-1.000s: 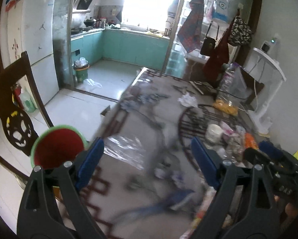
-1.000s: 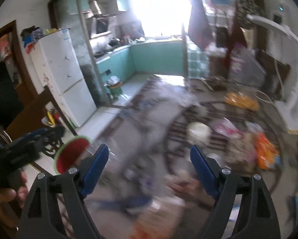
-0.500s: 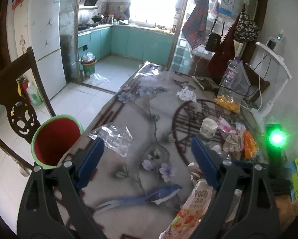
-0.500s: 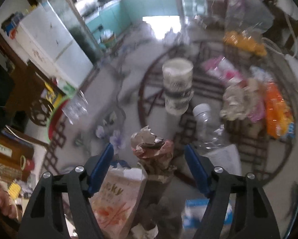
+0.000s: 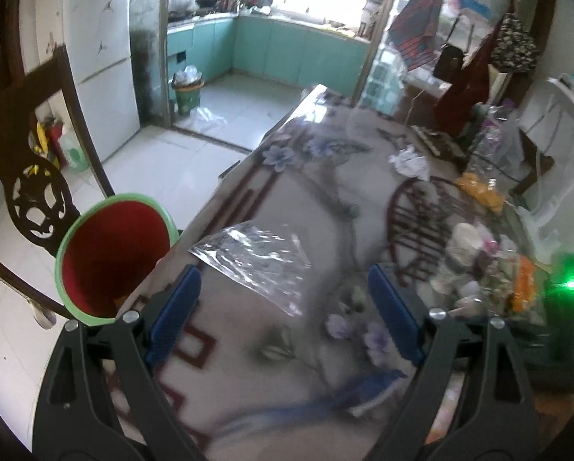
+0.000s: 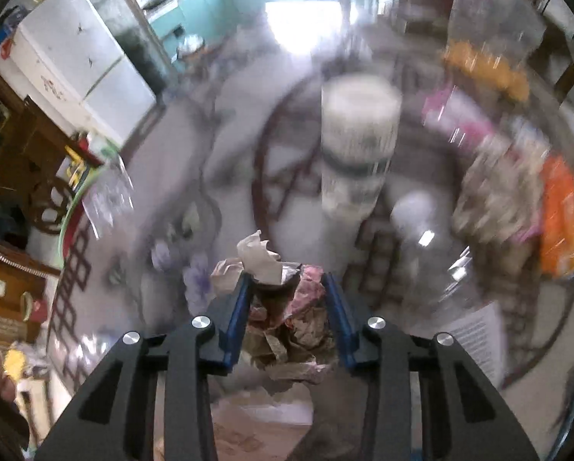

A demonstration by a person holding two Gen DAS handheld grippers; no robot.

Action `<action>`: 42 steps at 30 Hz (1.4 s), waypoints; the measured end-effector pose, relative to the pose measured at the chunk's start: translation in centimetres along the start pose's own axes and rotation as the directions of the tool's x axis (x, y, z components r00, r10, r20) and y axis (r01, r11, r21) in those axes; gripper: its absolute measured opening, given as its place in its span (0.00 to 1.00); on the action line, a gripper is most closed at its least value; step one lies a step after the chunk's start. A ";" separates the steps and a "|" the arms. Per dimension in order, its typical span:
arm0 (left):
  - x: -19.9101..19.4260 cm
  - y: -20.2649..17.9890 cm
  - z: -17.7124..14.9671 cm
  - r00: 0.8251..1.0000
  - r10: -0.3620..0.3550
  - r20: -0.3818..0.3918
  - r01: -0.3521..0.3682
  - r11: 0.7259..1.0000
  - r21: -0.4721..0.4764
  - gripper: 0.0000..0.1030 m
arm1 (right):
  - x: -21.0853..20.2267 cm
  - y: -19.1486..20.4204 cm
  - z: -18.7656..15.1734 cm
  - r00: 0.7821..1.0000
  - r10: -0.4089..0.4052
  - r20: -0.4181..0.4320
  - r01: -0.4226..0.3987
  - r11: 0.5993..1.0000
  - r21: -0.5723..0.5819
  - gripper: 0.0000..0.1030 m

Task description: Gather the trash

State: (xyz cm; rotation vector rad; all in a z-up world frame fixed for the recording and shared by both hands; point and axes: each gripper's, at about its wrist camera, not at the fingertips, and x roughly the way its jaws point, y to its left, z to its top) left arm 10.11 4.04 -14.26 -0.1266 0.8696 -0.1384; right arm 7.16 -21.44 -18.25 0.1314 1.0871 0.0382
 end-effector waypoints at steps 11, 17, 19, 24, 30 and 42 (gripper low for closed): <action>9.3 3.2 2.3 0.999 -0.002 -0.049 0.001 1.000 -0.003 0.84 | -6.4 4.0 3.7 0.982 -0.066 0.175 0.064 0.998 0.018 0.36; 11.9 3.0 2.4 0.996 -0.014 -0.092 0.016 1.000 0.024 0.84 | -7.3 5.9 5.2 0.975 -0.073 0.208 0.073 0.997 0.010 0.36; 12.5 3.1 2.0 0.994 -0.009 -0.111 0.012 0.999 0.030 0.68 | -7.3 6.3 5.5 0.975 -0.075 0.211 0.075 0.997 0.008 0.37; 13.6 3.1 1.2 0.988 -0.006 -0.151 0.014 0.999 0.051 0.03 | -7.1 6.5 5.8 0.974 -0.077 0.211 0.079 0.997 -0.004 0.37; 11.4 2.4 1.7 0.991 -0.048 -0.122 0.057 0.996 0.070 0.00 | -7.2 6.5 5.8 0.974 -0.049 0.219 0.056 0.998 -0.024 0.37; 1.5 1.4 2.5 0.999 -0.044 -0.026 0.044 0.999 0.032 0.27 | -9.1 4.2 4.3 0.967 0.039 0.253 -0.022 0.997 -0.068 0.37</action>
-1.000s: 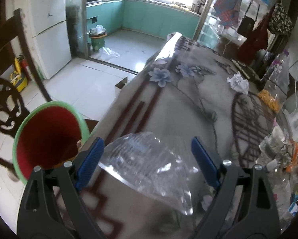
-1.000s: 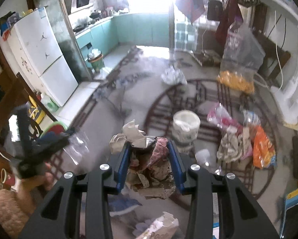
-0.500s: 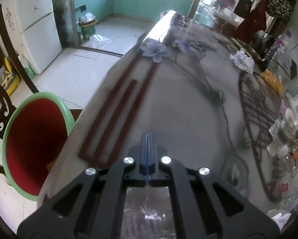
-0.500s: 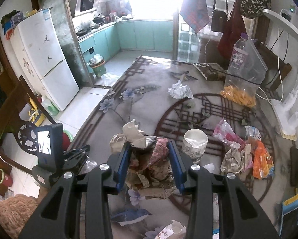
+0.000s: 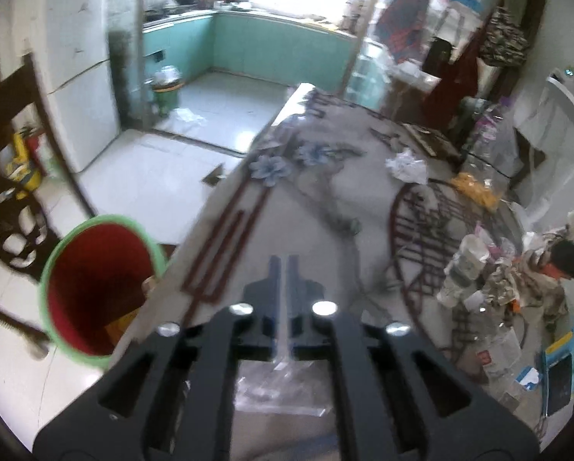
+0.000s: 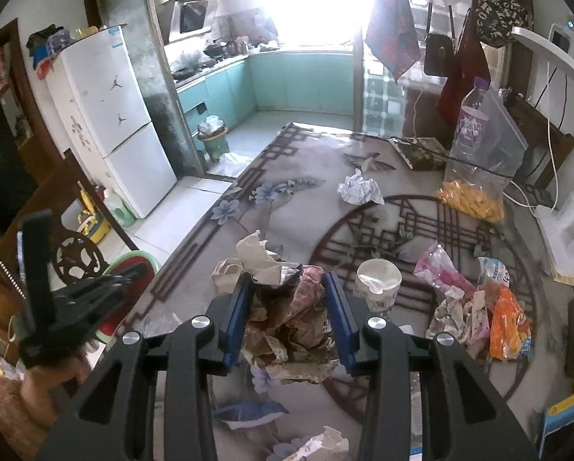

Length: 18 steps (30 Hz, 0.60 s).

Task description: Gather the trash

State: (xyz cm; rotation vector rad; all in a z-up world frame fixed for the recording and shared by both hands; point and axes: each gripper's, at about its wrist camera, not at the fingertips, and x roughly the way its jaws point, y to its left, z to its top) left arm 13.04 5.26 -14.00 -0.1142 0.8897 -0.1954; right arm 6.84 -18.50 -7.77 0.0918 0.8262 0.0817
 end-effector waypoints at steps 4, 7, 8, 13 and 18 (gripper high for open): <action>0.4 1.1 -2.3 0.997 0.069 -0.015 -0.070 0.993 -0.097 0.73 | -0.3 -0.7 -1.0 1.000 0.018 -0.013 -0.017 1.000 0.014 0.37; 2.0 1.2 -3.7 0.988 0.146 -0.042 -0.150 0.983 -0.104 0.74 | -1.1 -0.7 -1.2 1.000 0.013 -0.003 -0.013 1.000 -0.003 0.37; 2.6 1.4 -4.1 0.984 0.170 -0.061 -0.176 0.978 -0.109 0.75 | -1.4 -0.7 -1.2 1.000 0.010 0.003 -0.010 1.000 -0.006 0.37; 5.3 1.6 -6.0 0.977 0.167 -0.131 -0.185 0.972 -0.144 0.76 | -2.8 -1.3 -1.3 1.000 -0.019 0.023 0.019 1.000 -0.002 0.37; 5.8 -0.1 -5.7 0.982 0.171 -0.081 -0.176 0.983 -0.057 0.41 | -3.4 -1.9 -1.4 0.999 -0.040 0.031 0.040 0.999 0.015 0.37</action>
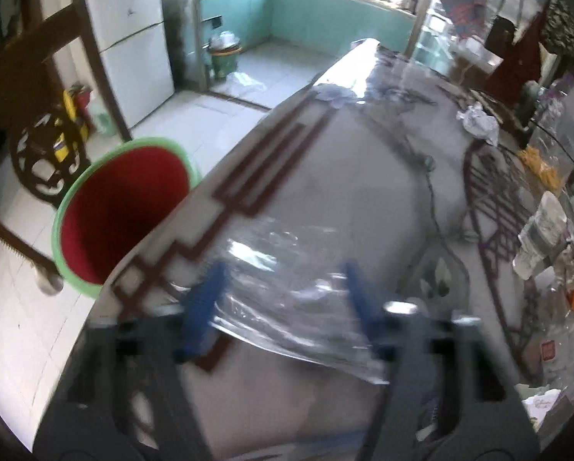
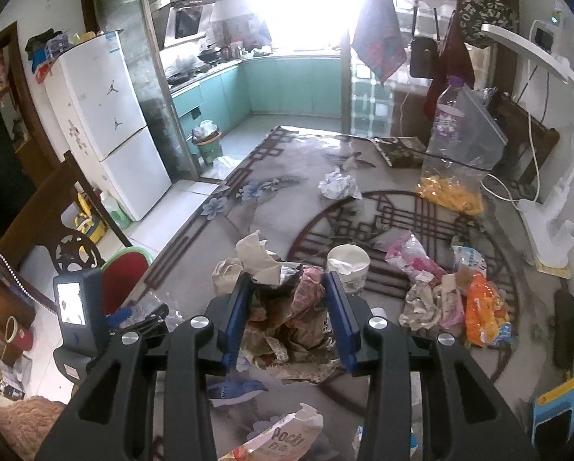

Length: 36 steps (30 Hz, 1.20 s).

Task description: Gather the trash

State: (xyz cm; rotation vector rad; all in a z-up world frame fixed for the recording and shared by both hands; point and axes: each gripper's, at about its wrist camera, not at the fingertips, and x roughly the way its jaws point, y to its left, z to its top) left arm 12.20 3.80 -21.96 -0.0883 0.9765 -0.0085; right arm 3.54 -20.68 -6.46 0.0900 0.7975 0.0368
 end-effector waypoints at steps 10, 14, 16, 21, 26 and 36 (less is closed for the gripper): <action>-2.7 -0.3 1.0 0.995 -0.097 0.014 0.096 0.995 0.040 0.00 | -0.6 0.2 0.3 0.999 0.019 0.033 -0.019 1.000 0.008 0.37; -7.1 -0.5 2.4 0.983 -0.153 0.100 0.149 0.988 0.047 0.00 | -0.8 0.5 0.4 0.998 0.049 0.046 -0.049 0.999 -0.002 0.37; -8.7 -0.4 2.8 0.979 -0.155 0.133 0.150 0.987 0.050 0.00 | -0.9 0.8 0.4 0.997 0.064 0.047 -0.064 0.998 -0.008 0.37; -8.2 1.0 2.0 0.988 -0.113 0.107 0.118 0.992 -0.041 0.68 | -0.9 1.2 0.1 0.996 0.085 0.041 -0.084 0.996 -0.027 0.37; -4.1 0.4 -0.2 0.998 -0.062 0.019 0.063 0.997 -0.040 0.79 | -1.2 1.2 -0.3 0.997 0.073 0.034 -0.072 0.997 -0.042 0.37; 1.3 0.4 -1.6 0.993 -0.054 -0.101 0.044 0.995 -0.090 0.35 | -1.7 -1.2 -1.1 1.000 -0.002 0.024 0.002 1.000 0.006 0.37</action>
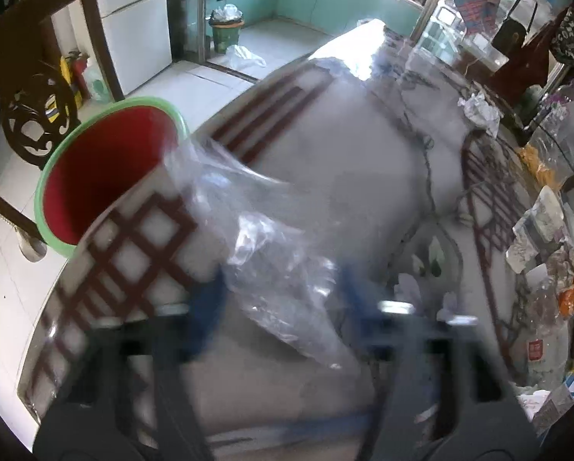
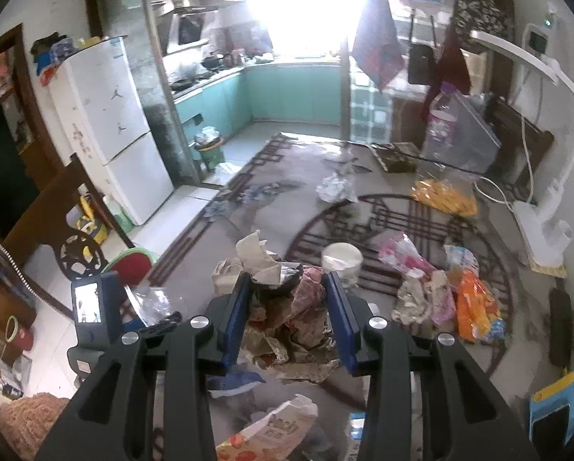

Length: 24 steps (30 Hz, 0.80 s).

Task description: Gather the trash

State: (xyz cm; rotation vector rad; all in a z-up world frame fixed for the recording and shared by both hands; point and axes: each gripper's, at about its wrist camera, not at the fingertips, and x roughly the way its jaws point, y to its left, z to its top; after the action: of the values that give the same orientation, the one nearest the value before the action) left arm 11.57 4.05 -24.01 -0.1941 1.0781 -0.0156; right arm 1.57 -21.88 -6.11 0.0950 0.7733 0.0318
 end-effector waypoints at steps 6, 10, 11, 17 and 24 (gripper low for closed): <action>-0.9 -0.2 0.5 0.998 -0.059 0.006 0.059 0.998 0.016 0.23 | 0.0 -0.5 0.0 1.000 0.001 0.006 -0.001 1.000 0.015 0.37; -4.9 -1.1 1.2 0.993 -0.089 0.074 0.085 0.995 0.057 0.22 | -0.2 0.1 0.3 0.999 0.028 0.026 -0.028 1.000 0.009 0.37; -6.1 -1.3 1.4 0.991 -0.094 0.098 0.087 0.994 0.072 0.22 | -0.3 0.4 0.5 0.998 0.042 0.038 -0.042 0.999 0.004 0.37; -14.8 -2.4 2.7 0.955 -0.087 0.282 0.044 0.987 0.154 0.22 | -1.0 2.4 1.5 0.989 0.112 0.094 -0.109 0.994 -0.032 0.37; -20.9 -1.8 3.4 0.915 -0.070 0.397 0.009 0.988 0.151 0.23 | -1.7 5.0 2.3 0.970 0.194 0.148 -0.187 0.981 -0.057 0.37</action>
State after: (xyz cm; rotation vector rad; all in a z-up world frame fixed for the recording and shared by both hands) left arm 4.78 5.04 -3.91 -0.0802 0.6574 -0.0880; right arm 2.01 -17.17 -2.82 0.1290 0.6072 0.2214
